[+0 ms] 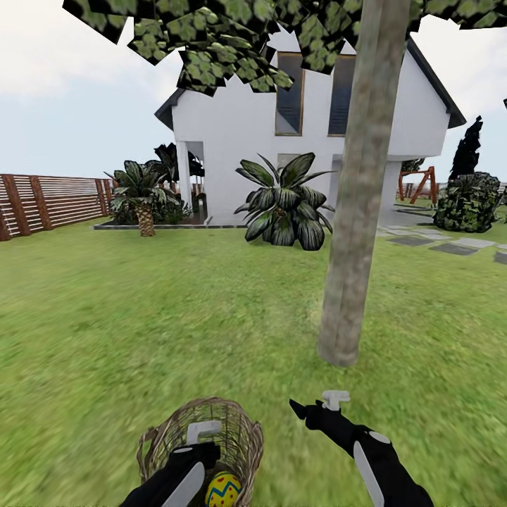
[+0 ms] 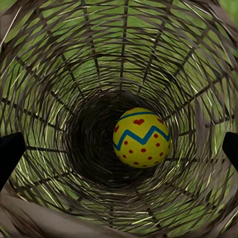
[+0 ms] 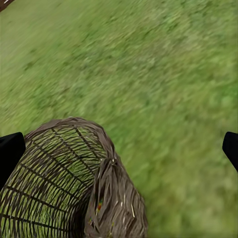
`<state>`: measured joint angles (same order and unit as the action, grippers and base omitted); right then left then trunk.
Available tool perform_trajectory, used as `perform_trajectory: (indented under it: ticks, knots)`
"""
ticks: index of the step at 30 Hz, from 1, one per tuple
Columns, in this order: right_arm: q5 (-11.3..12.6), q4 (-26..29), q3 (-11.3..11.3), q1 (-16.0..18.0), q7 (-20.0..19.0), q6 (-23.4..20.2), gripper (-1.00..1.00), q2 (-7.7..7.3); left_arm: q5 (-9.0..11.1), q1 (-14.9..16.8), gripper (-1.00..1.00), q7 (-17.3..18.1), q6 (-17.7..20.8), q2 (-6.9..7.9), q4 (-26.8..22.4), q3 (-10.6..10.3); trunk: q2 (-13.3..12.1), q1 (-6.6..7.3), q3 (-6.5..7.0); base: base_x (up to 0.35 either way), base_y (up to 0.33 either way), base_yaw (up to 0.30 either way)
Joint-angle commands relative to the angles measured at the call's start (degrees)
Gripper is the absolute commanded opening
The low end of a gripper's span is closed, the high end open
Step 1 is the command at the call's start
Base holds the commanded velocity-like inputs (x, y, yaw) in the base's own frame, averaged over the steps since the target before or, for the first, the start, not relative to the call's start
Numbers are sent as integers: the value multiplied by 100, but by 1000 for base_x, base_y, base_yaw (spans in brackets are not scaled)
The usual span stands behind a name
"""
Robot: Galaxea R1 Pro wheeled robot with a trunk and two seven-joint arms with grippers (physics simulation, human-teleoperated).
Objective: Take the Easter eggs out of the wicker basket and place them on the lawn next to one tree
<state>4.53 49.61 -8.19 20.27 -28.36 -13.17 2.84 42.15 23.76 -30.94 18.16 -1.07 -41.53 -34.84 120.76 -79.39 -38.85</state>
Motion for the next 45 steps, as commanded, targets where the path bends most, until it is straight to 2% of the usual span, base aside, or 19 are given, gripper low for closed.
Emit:
perform_trajectory:
  ticks: [1, 27, 45]
  knots:
    - [48, 5, -25, 3, -30, -54, 100, 6, 39, 6, 100, -46, 12, 6, -11, -23, 3, 1, -7, 0, 0, 0]
    - [48, 5, -25, 3, -30, -54, 100, 6, 39, 5, 100, -52, 7, 1, -5, -23, 3, 1, -7, 103, 5, 0]
    - [48, 5, -25, 3, -30, -54, 100, 6, 43, 5, 100, -52, 4, 7, -13, -23, 3, 1, -7, 21, 0, 0]
